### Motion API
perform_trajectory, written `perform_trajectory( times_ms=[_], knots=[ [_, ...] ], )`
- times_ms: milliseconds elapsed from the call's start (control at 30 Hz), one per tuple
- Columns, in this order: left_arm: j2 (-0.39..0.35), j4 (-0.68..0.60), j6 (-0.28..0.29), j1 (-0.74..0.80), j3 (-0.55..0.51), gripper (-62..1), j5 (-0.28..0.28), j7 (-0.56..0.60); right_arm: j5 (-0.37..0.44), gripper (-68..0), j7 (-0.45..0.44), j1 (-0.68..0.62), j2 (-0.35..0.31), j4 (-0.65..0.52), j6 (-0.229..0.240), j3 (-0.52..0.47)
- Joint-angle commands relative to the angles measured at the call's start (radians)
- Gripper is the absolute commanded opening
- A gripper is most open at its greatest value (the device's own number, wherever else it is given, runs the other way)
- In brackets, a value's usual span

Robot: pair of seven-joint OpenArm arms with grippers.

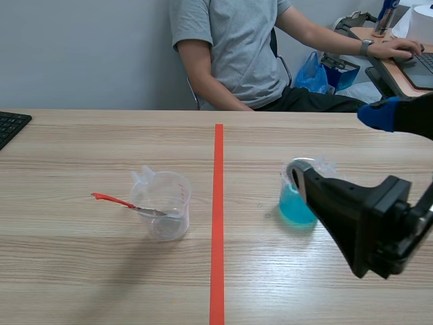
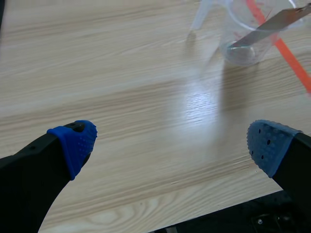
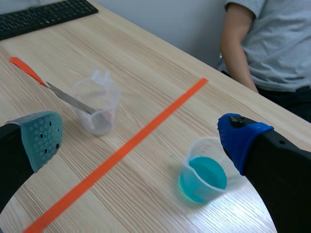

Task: Do the redox reaction experiment.
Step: 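Return to the home posture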

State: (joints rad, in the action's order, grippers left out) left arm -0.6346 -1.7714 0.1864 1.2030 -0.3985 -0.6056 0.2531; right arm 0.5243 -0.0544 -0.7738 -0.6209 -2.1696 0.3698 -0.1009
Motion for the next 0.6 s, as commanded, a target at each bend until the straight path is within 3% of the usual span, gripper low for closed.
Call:
perform_trajectory(
  times_ms=[0,333,567],
  knots=[
    [0.0,-0.017,0.006,-0.029,0.01,1.4,-0.003,-0.015,0.008,0.4,-0.019,-0.002,-0.002,-0.019,-0.004,-0.02],
    [0.0,-0.095,0.012,-0.225,0.01,1.4,-0.003,-0.173,0.008,0.4,0.008,-0.021,-0.002,-0.019,-0.004,-0.109],
    [0.0,-0.095,0.101,-0.299,0.011,1.4,-0.003,-0.222,0.007,0.4,0.027,-0.022,-0.002,-0.019,-0.004,-0.109]
  ],
)
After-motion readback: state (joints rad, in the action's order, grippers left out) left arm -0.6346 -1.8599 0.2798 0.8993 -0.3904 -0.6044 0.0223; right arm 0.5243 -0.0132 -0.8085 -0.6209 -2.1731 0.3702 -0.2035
